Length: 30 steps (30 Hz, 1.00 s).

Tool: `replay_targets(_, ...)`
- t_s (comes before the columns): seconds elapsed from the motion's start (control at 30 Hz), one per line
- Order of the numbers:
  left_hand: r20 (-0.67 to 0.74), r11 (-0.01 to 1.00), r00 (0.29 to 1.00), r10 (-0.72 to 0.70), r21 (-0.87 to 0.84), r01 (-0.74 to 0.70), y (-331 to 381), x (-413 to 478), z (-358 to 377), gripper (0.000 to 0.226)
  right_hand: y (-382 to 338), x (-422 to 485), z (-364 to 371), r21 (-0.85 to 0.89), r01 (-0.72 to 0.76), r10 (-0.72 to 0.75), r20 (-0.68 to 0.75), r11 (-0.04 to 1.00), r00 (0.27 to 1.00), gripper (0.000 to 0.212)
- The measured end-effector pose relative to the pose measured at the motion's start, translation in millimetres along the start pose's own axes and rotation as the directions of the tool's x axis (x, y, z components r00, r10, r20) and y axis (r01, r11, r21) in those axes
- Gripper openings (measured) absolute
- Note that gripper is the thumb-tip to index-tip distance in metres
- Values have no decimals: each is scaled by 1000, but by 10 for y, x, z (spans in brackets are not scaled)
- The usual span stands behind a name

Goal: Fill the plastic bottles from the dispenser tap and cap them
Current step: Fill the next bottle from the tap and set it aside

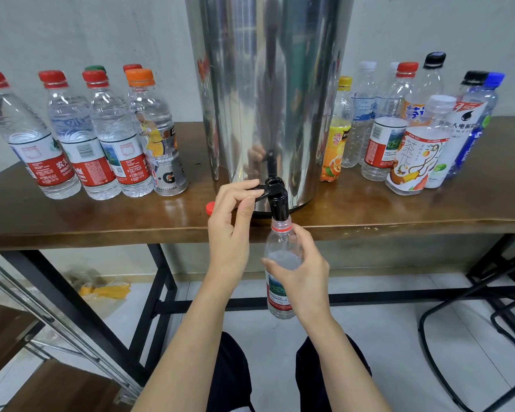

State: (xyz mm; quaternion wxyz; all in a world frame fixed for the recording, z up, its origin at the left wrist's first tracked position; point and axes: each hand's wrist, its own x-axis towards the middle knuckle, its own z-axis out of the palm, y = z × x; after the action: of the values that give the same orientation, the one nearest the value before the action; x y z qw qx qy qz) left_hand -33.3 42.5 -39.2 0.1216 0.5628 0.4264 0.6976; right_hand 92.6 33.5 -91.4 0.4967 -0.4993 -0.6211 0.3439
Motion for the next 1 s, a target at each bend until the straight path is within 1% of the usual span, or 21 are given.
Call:
replay_targets(0.53, 4, 1000, 1000, 0, -1, 0, 1, 2, -2, 27, -23, 8, -5, 14, 20, -20, 7, 1000, 1000, 73)
replay_targets(1.0, 13, 1000, 1000, 4, -21, -3, 7, 7, -12, 19, -7, 14, -13, 2, 10, -10, 19, 1000, 1000, 73)
